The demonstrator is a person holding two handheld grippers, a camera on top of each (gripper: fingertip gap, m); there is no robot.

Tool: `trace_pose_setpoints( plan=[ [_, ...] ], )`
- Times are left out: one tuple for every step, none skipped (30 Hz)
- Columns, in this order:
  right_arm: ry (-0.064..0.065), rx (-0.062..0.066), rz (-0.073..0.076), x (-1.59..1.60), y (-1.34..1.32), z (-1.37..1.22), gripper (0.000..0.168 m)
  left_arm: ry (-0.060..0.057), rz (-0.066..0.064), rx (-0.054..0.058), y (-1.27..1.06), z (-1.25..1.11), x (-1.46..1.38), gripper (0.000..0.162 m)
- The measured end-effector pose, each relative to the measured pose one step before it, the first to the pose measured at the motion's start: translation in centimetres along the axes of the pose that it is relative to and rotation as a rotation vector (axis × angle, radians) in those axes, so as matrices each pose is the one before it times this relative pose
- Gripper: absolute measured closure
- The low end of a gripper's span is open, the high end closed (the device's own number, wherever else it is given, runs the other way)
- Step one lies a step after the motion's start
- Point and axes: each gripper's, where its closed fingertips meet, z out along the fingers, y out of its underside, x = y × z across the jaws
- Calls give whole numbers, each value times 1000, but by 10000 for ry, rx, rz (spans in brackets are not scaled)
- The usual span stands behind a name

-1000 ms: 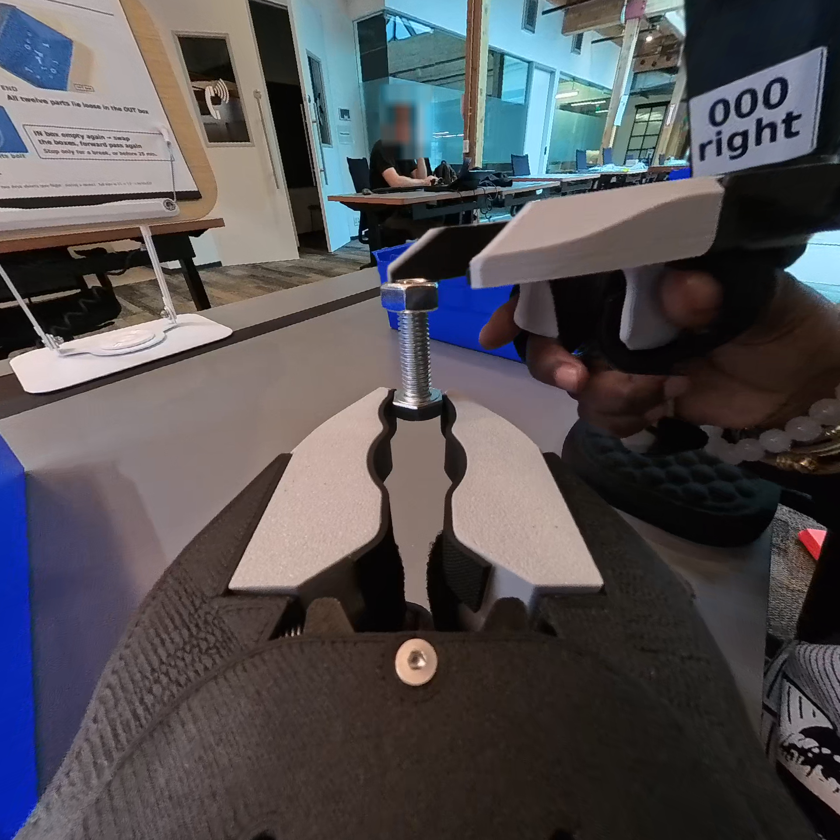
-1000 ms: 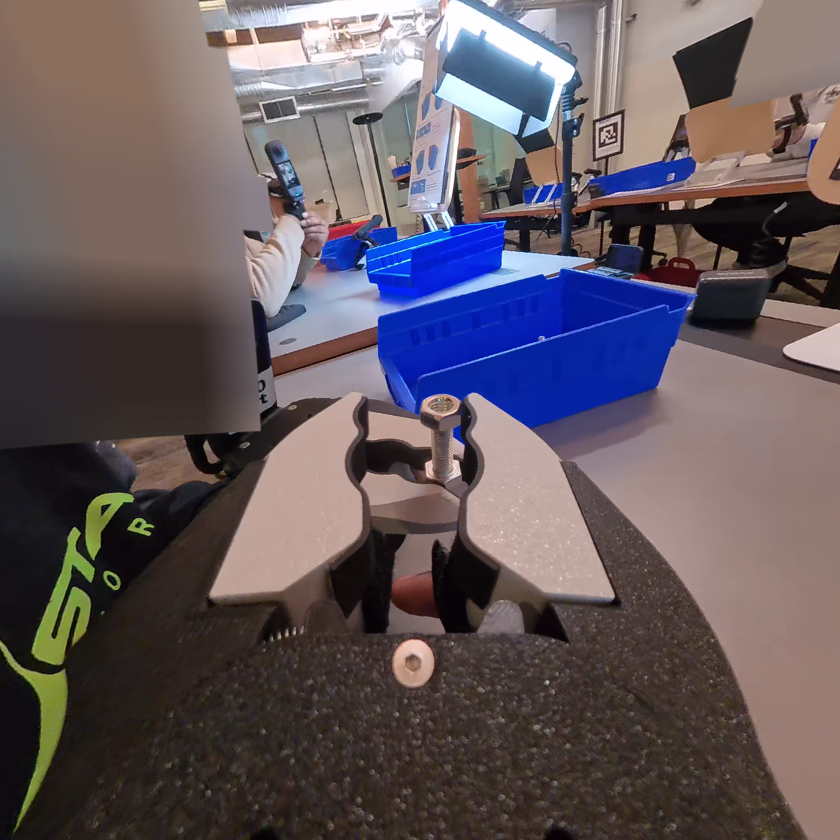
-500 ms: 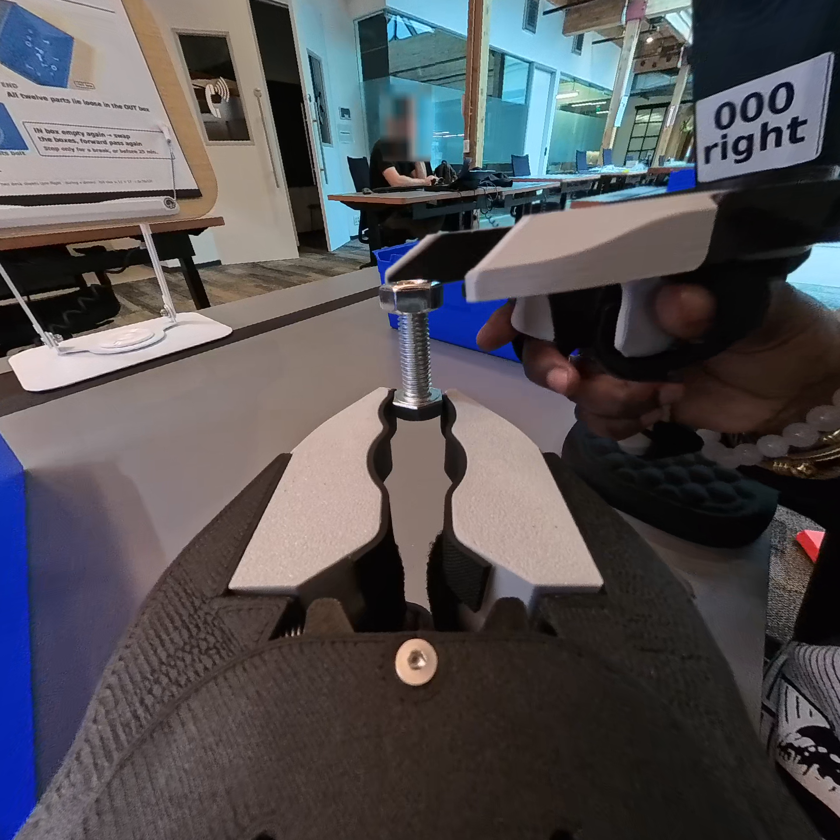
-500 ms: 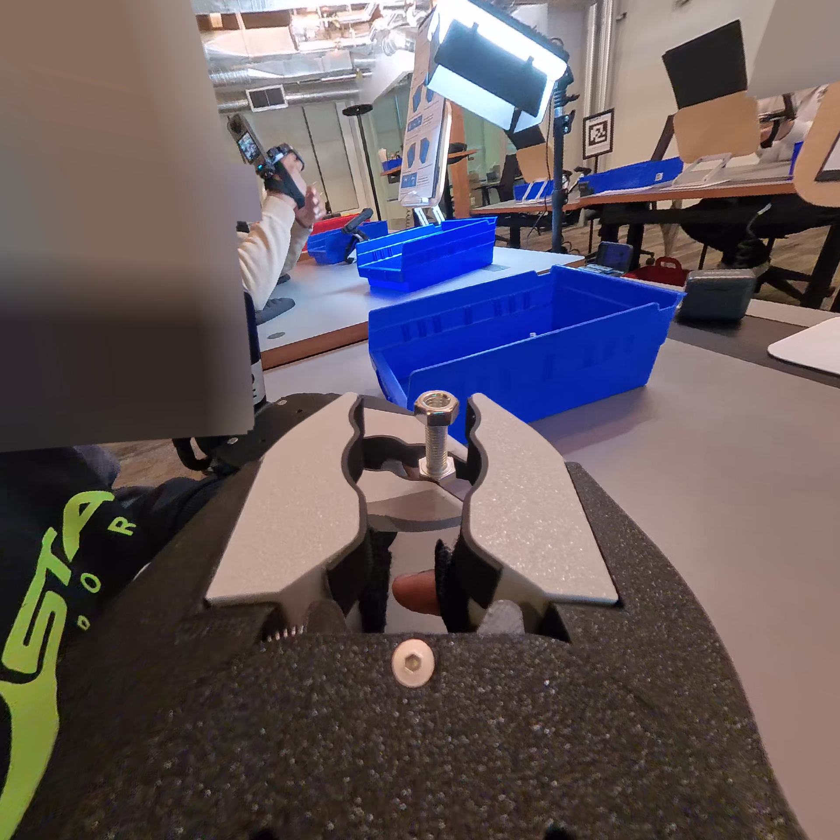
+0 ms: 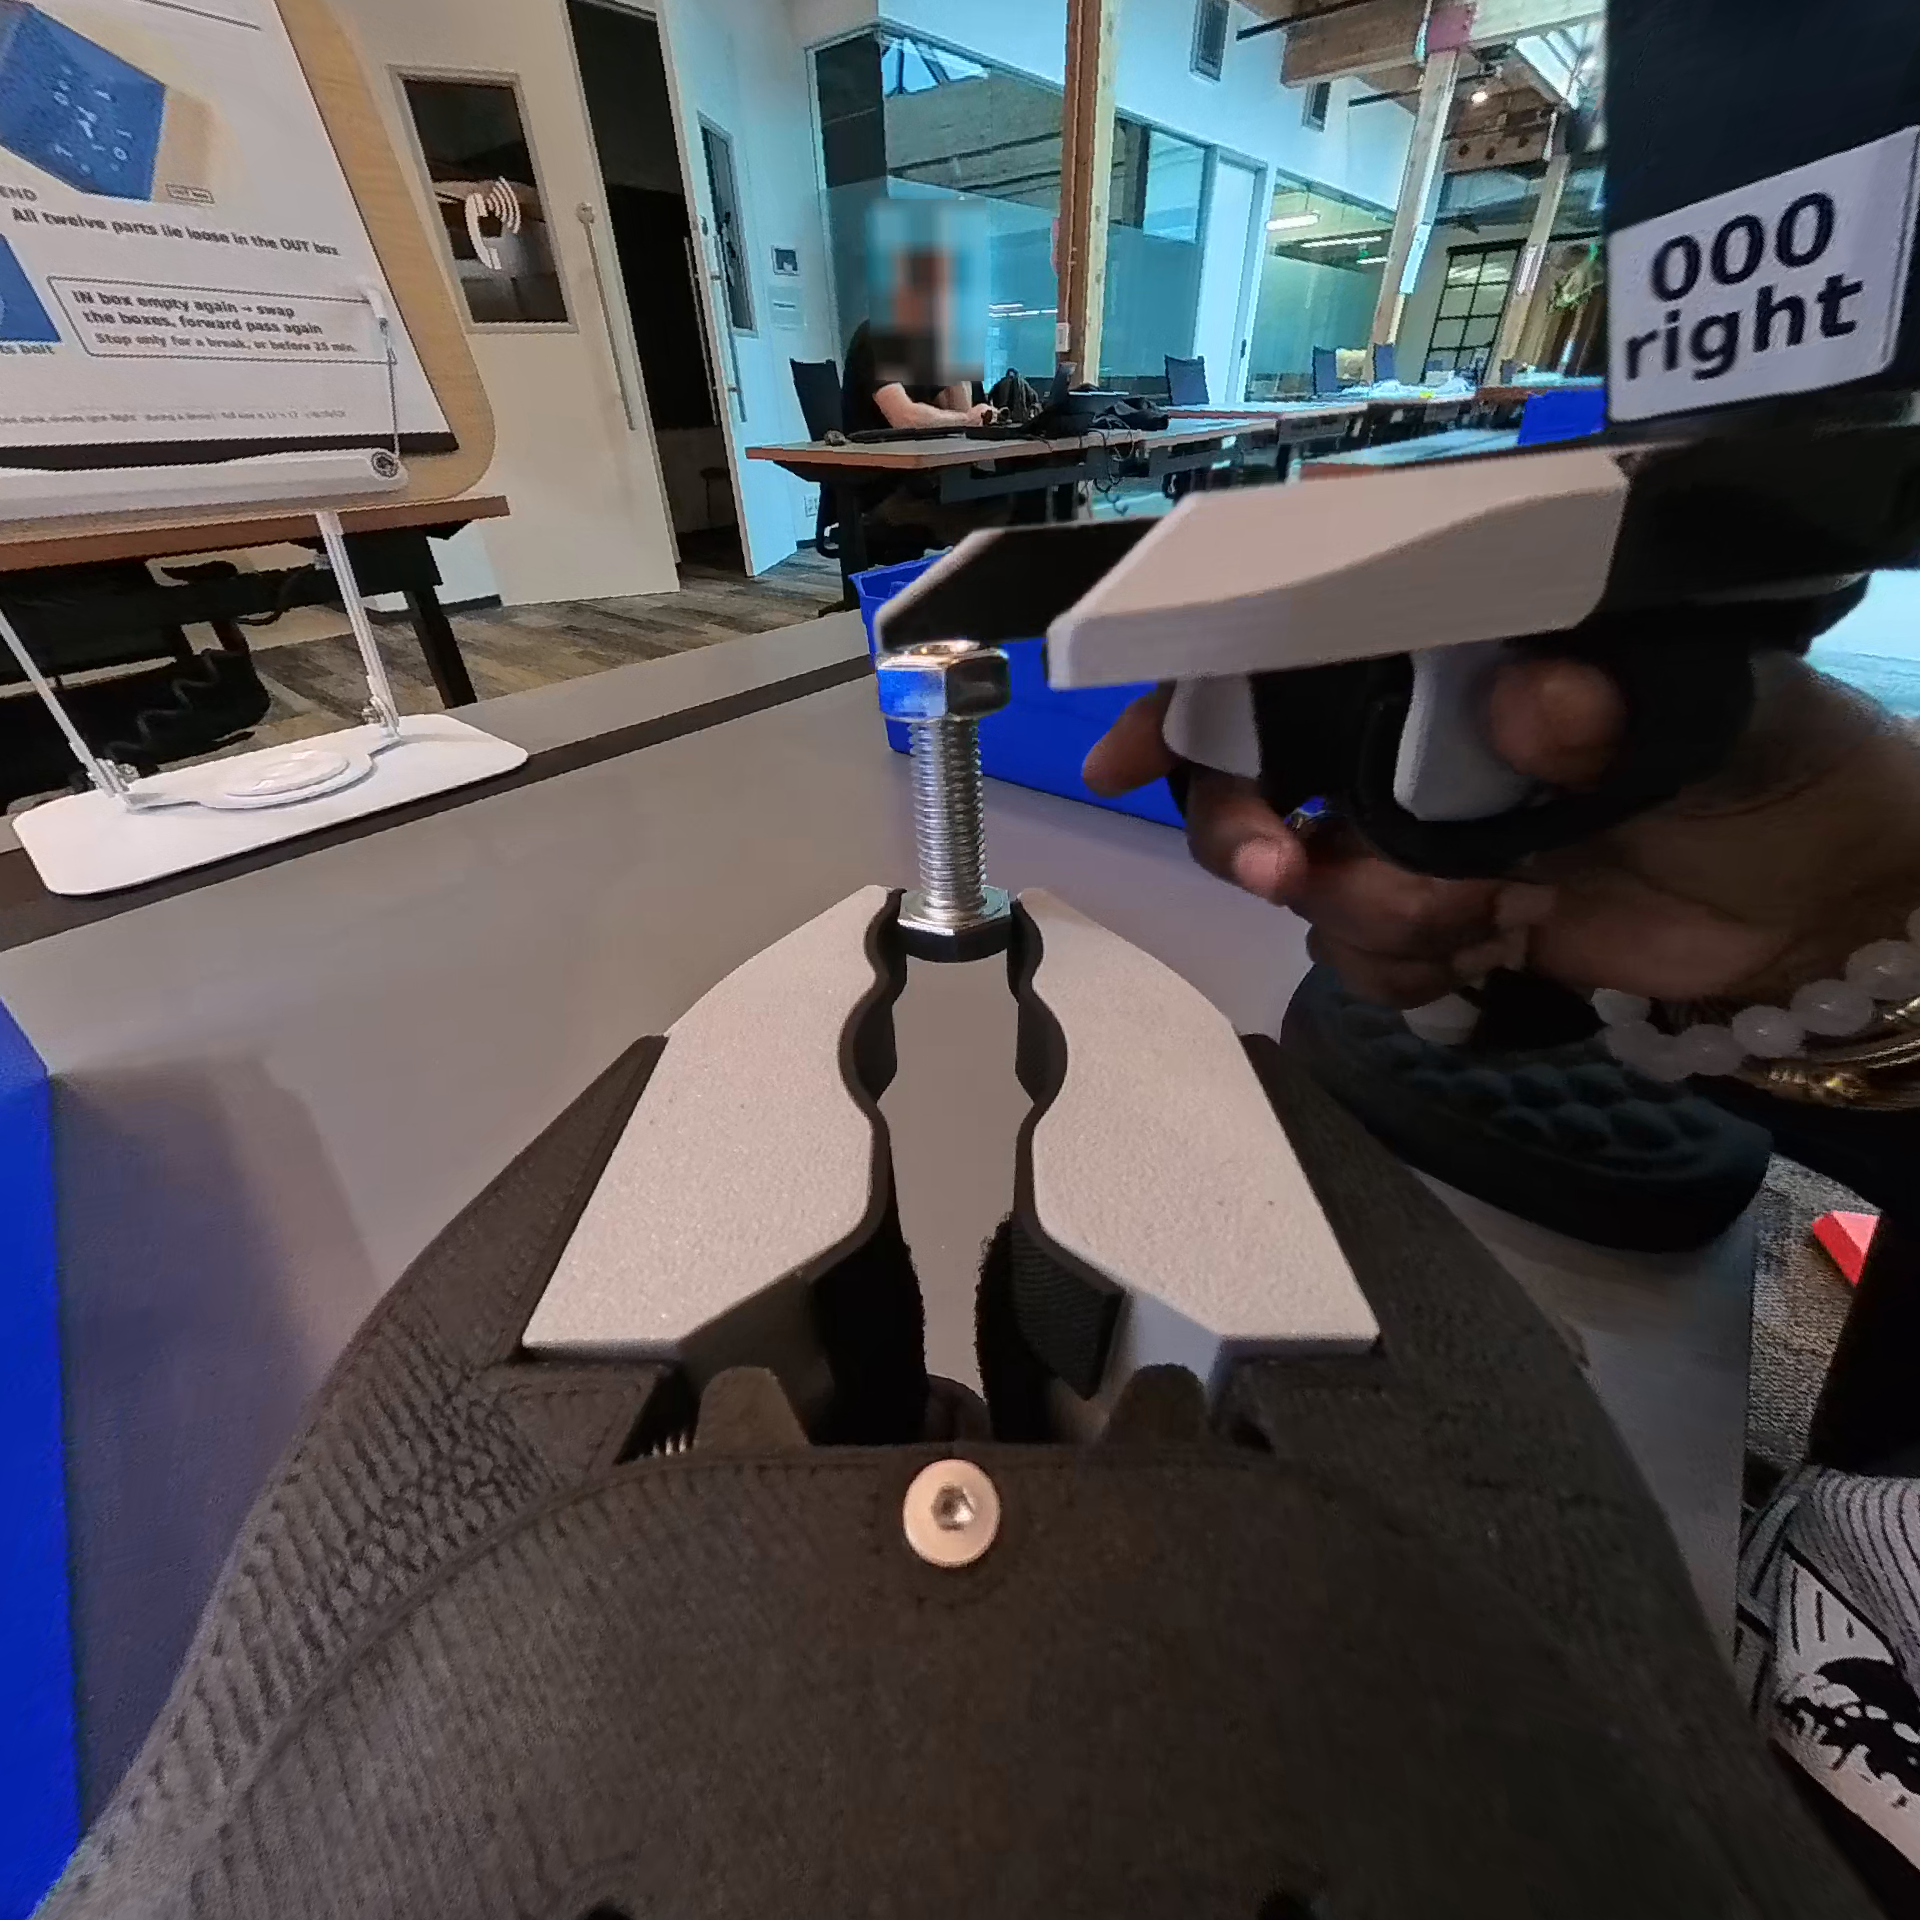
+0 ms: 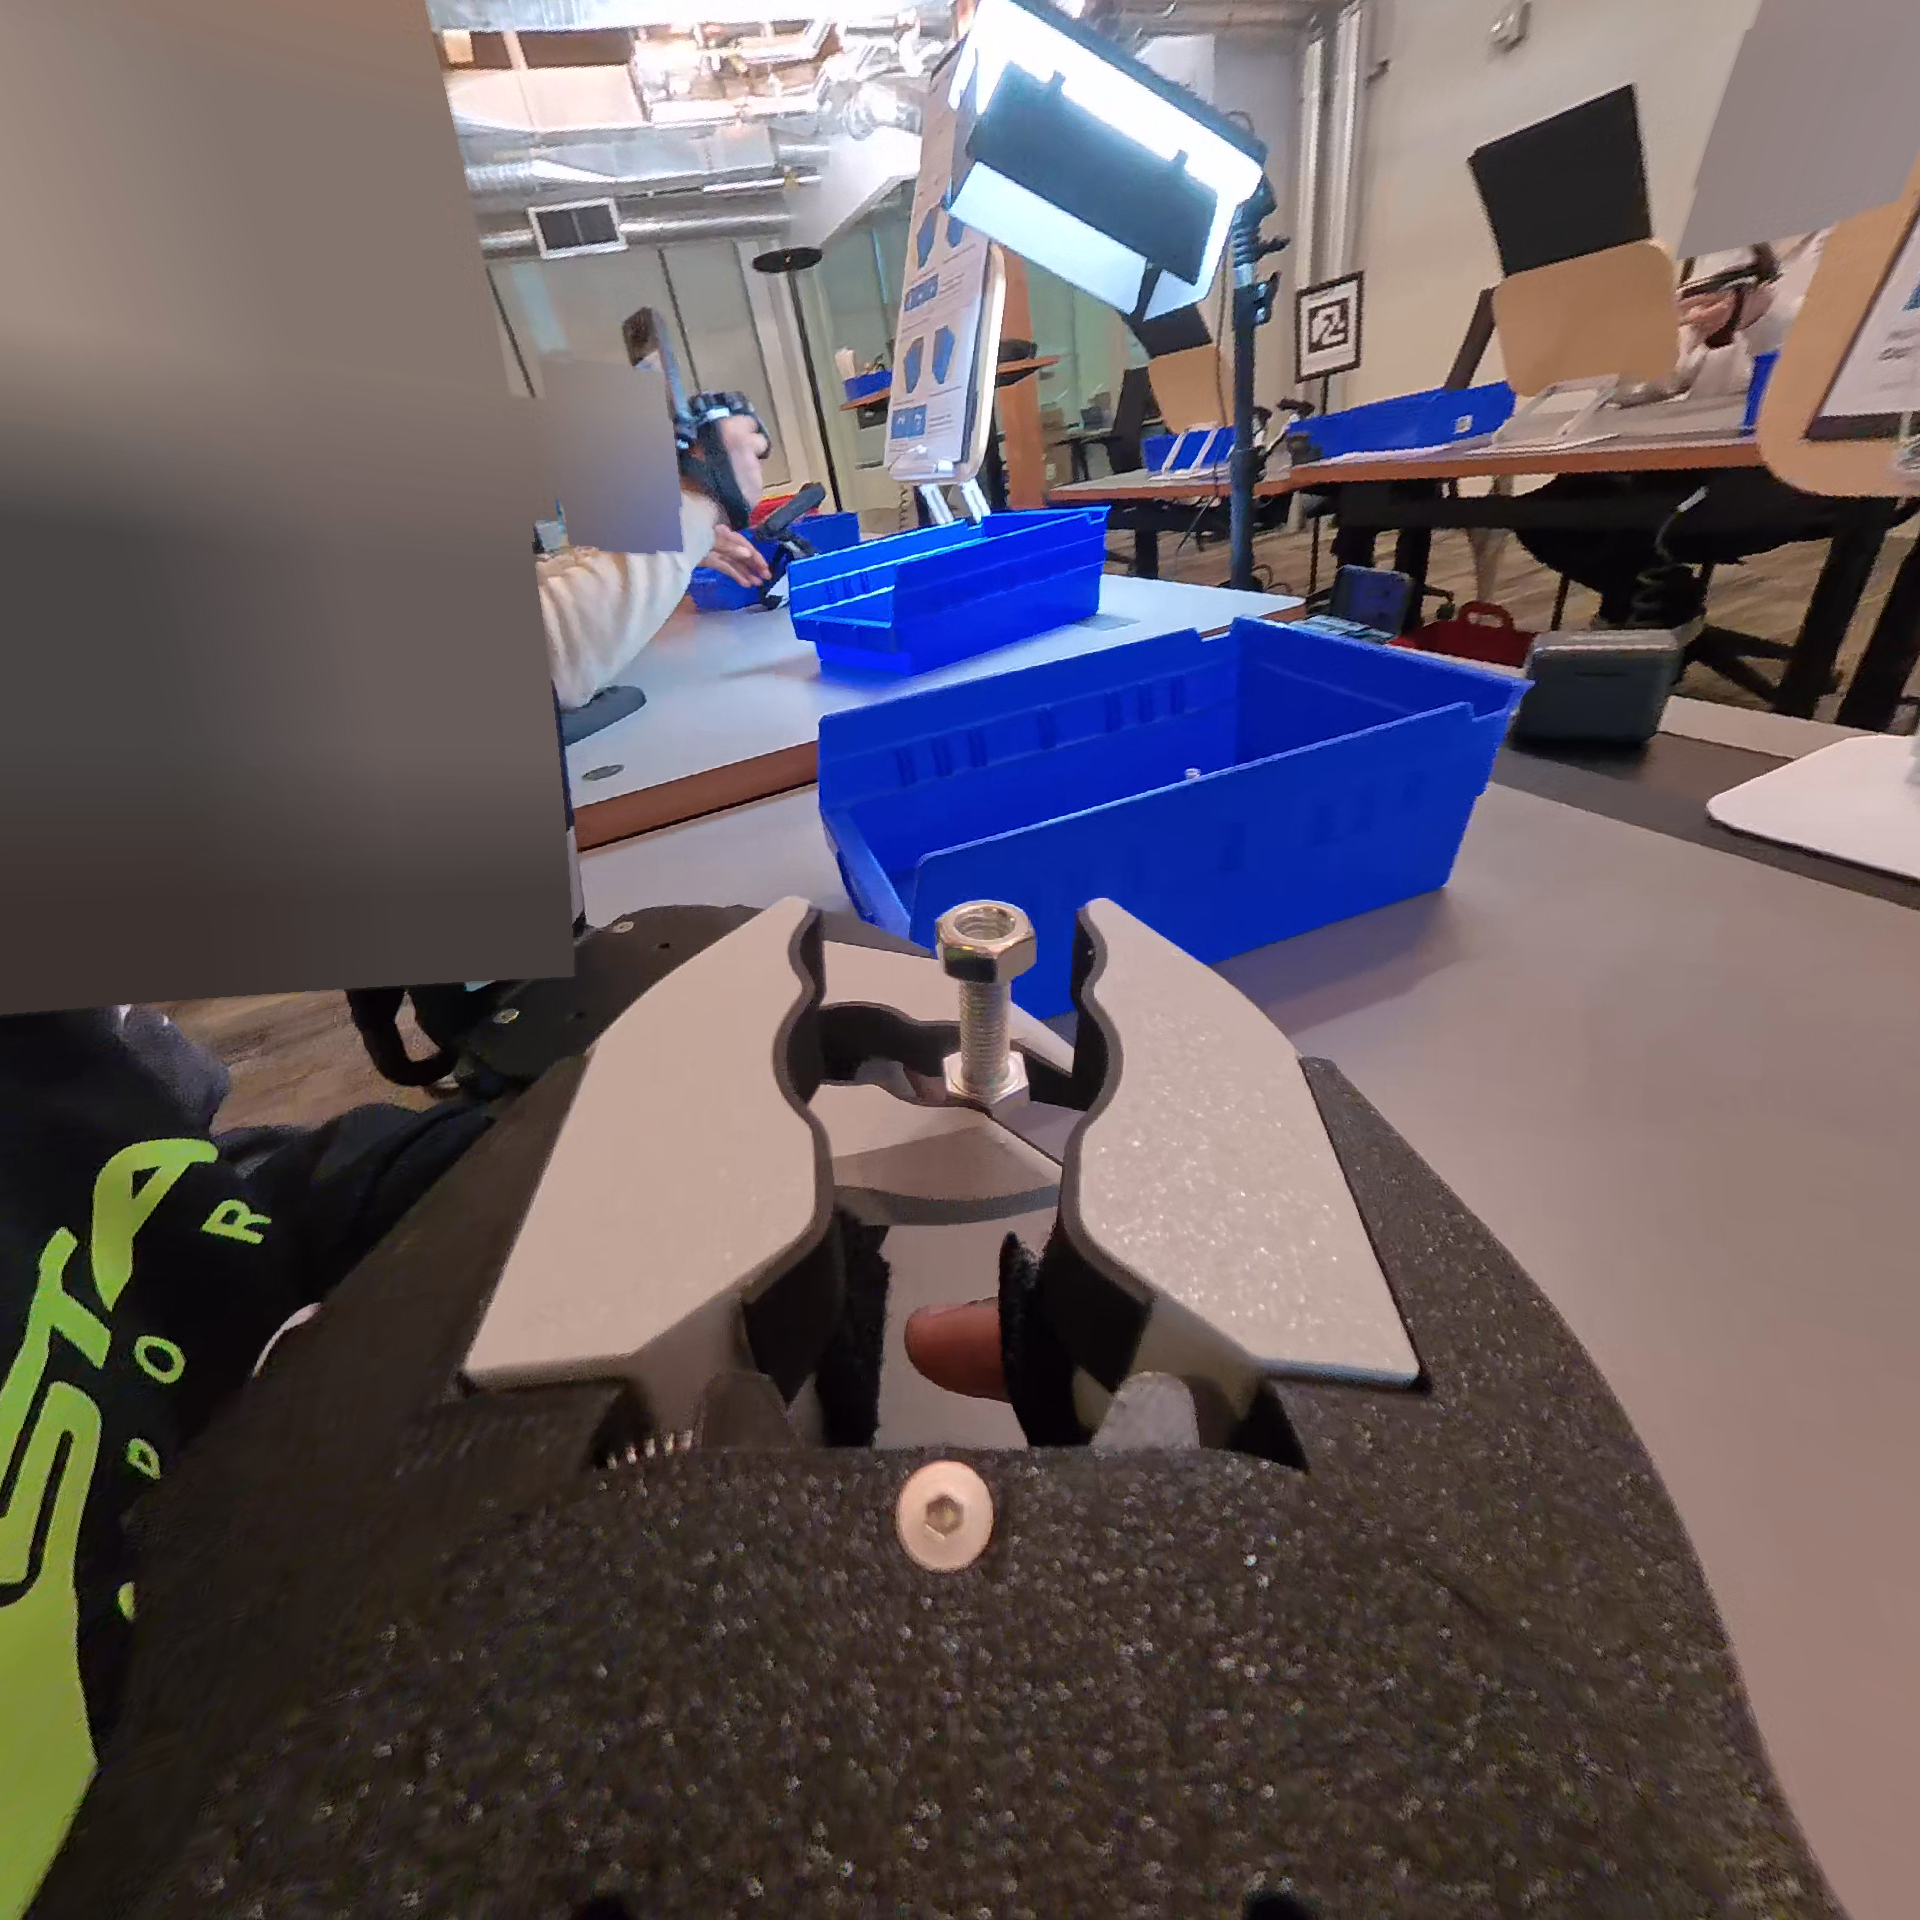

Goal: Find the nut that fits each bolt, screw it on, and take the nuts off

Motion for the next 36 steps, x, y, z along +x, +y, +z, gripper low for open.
trace_pose_setpoints(
  plan=[
    [-83, -71, -25, -142, 133, 212, 123, -5, -6, -9, 22, 10, -14, 143],
    [-53, -38, -33, -155, 87, 105, 124, -5, -10, -6, 8, 6, -19, 143],
    [-19, -10, -24, -146, 45, -11, 126, -8, -17, -1, 3, -10, -29, 143],
    [40, 17, -12, -87, 0, -134, 127, -2, -25, 8, 1, -2, -29, 143],
    [92, 25, -5, -19, -11, -210, 128, 1, -27, 13, -15, -12, -25, 143],
    [98, 12, -6, 10, 2, -268, 130, 10, -13, 6, -7, -7, 6, 143],
    [62, 13, -15, -50, -7, -262, 133, -3, -6, 6, -7, -7, -16, 143],
    [7, 41, -33, -110, -63, -243, 138, -3, -11, 0, 0, 3, -10, 143],
    [20, 60, -41, -47, -95, -181, 140, 17, -8, -10, 13, 3, 7, 143],
    [120, 34, -55, 165, -82, -104, 140, 5, 5, 2, -2, -1, 17, 143],
    [152, 38, -74, 326, -91, -19, 139, -2, 11, 15, -19, -14, 7, 143],
    [105, 61, -15, 323, -81, 83, 135, 7, 11, 5, -6, 1, 15, 143],
    [-10, 43, 93, 181, -56, 196, 129, 6, 7, -2, 2, 4, 10, 143],
    [-140, -10, 136, -38, 16, 284, 124, 6, 4, -5, 6, 2, 13, 143],
    [-175, -78, 91, -140, 127, 333, 121, 14, 5, -7, 9, 15, 25, 143],
    [-134, -115, 12, -142, 190, 300, 119, 4, 4, -7, 9, 9, 5, 143],
    [-84, -88, -39, -132, 155, 231, 119, 4, -2, -11, 14, 8, -6, 143],
    [-49, -38, -37, -139, 85, 116, 121, -14, -12, -8, 20, 5, -29, 143],
    [-30, -4, -16, -148, 23, -4, 124, -7, -24, 1, 0, -1, -28, 143],
    [29, 23, 4, -91, -1, -118, 125, 2, -29, 6, -7, -9, -29, 143],
    [83, 28, -1, -21, -8, -207, 127, -16, -26, 16, -20, -10, -48, 143],
    [99, 25, -8, 17, -5, -270, 130, -3, -23, 10, -2, -8, -25, 143],
    [63, 21, -17, -21, -11, -273, 134, 5, -12, 7, -19, -7, -2, 143],
    [22, 28, -28, -41, -15, -233, 139, -3, -8, 9, -12, -5, -14, 143],
    [43, 46, -22, 42, -57, -168, 140, 11, -2, -8, 10, 3, 9, 143],
    [113, 51, -25, 216, -86, -75, 139, 6, 9, -2, 13, -3, 15, 143],
    [151, 64, -20, 336, -101, 31, 136, 0, 13, 3, -4, 6, 13, 143],
    [99, 63, 22, 292, -84, 117, 131, 6, 10, -3, 3, -4, 15, 143],
    [-36, 24, 65, 101, -43, 230, 126, 12, 3, -9, 1, 7, 16, 143],
    [-143, -25, 63, -101, 32, 290, 123, 20, 1, -15, 28, 26, 23, 143],
    [-155, -55, 23, -169, 83, 288, 122, 6, 1, -12, 5, 13, 4, 143],
    [-88, -60, -17, -119, 86, 229, 122, -10, -5, 0, 10, -5, -18, 143],
    [-43, -30, -38, -110, 44, 125, 123, -4, -17, 7, -8, -5, -23, 143],
    [-28, -3, -34, -112, 19, -2, 126, -1, -24, 3, -4, -5, -28, 143],
    [1, 5, -18, -106, -1, -112, 129, -9, -28, 4, -5, -5, -35, 143],
    [46, 11, -10, -54, -11, -209, 132, 0, -26, 9, -11, -15, -28, 143]
  ],
)
